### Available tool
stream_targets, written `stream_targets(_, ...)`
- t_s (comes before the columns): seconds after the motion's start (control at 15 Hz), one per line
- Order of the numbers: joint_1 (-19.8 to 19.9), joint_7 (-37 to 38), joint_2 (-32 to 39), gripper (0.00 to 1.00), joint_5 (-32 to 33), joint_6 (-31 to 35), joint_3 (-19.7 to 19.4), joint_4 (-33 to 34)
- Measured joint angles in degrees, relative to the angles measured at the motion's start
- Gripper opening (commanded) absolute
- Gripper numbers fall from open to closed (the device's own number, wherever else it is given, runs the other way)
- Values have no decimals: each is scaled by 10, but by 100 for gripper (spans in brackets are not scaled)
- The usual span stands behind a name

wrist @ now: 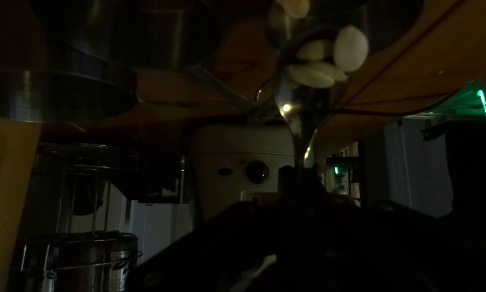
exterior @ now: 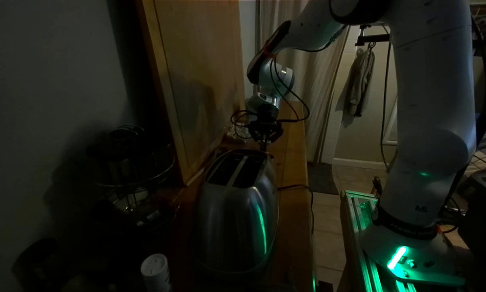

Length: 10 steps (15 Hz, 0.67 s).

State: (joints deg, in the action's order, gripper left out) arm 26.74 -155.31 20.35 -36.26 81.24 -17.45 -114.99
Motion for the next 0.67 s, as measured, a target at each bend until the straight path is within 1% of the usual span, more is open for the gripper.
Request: stream_targets(0.67, 7, 1, 26, 2, -1, -11, 3, 17)
